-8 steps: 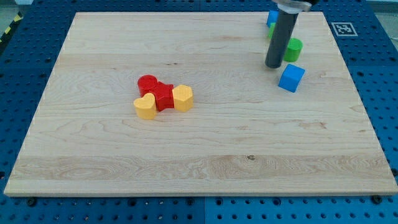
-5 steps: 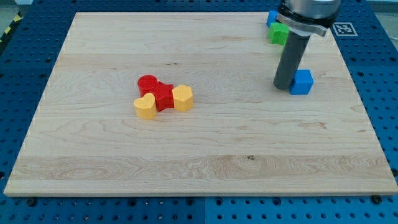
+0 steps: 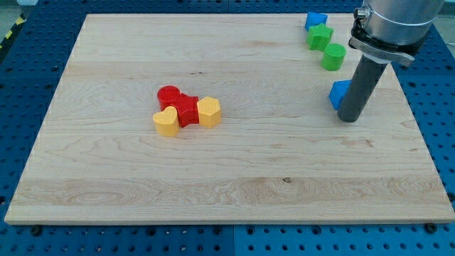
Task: Slide your arm towards the red circle
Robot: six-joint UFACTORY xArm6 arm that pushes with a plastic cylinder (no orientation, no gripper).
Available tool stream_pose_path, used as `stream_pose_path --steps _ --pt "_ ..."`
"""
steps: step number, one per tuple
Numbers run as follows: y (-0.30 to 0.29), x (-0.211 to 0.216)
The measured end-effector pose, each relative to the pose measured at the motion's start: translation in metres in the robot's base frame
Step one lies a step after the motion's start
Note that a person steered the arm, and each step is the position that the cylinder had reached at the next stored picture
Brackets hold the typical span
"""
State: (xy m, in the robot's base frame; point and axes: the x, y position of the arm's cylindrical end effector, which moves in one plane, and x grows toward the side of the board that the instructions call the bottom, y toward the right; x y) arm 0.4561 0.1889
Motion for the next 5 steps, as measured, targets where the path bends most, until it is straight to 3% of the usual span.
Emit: stream_pose_path --steps 2,4,5 --pt "0.003 -0.03" --pt "-0.007 -0.031" --pt "-0.058 -0.031"
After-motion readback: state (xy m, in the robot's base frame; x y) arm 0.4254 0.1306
